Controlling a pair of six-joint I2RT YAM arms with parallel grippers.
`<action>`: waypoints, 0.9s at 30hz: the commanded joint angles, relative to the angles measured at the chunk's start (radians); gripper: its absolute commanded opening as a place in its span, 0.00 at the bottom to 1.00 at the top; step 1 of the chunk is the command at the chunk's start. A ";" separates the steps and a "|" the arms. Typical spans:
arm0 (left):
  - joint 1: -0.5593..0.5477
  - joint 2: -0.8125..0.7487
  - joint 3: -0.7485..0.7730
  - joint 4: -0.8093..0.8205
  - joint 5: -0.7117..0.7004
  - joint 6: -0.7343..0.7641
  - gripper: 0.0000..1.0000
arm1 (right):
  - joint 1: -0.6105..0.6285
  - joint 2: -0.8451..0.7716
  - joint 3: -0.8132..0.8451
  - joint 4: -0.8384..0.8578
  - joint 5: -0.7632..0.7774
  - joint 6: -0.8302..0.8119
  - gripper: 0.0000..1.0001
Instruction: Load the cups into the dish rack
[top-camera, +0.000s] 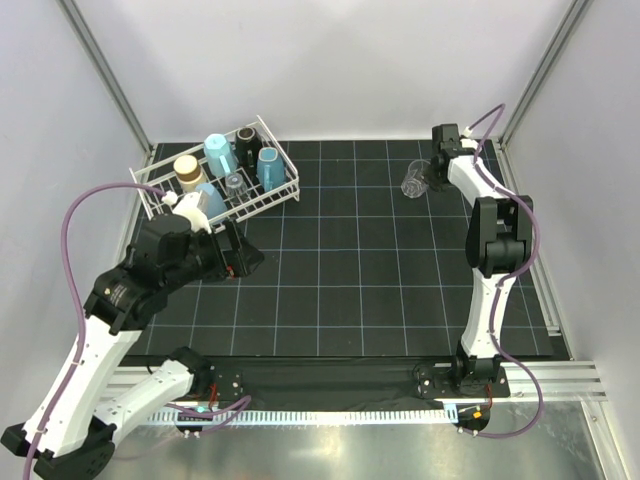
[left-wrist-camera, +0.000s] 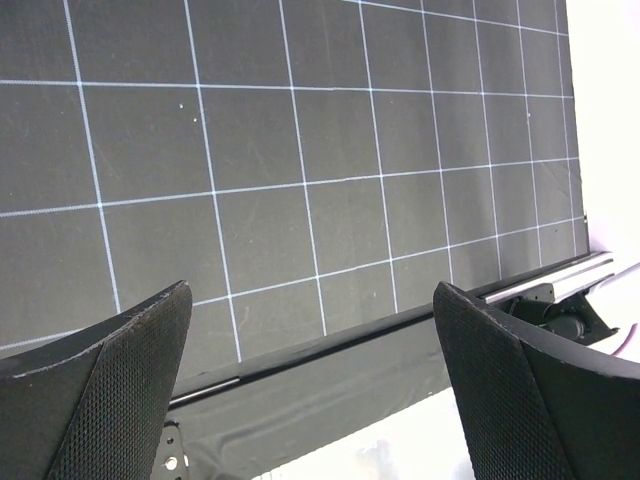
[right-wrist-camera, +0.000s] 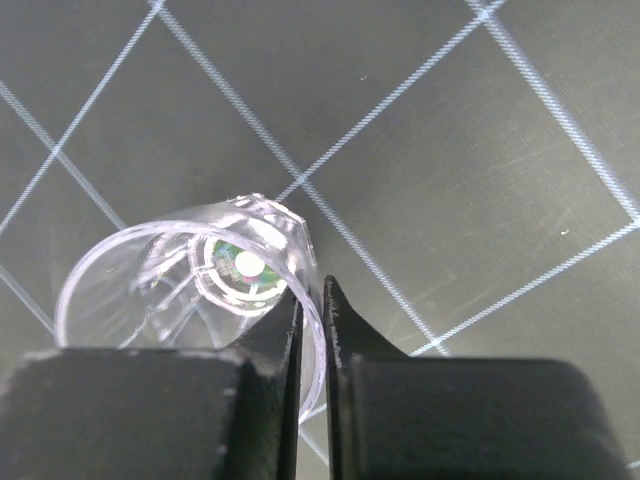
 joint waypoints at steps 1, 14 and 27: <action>-0.001 0.005 0.053 0.015 0.019 0.016 1.00 | -0.003 -0.044 0.037 0.009 -0.023 -0.016 0.04; -0.001 0.183 0.188 0.123 0.180 -0.011 1.00 | 0.002 -0.517 -0.356 0.122 -0.245 -0.073 0.04; -0.004 0.401 0.162 0.368 0.433 -0.207 1.00 | 0.005 -1.202 -0.877 0.317 -0.549 -0.026 0.04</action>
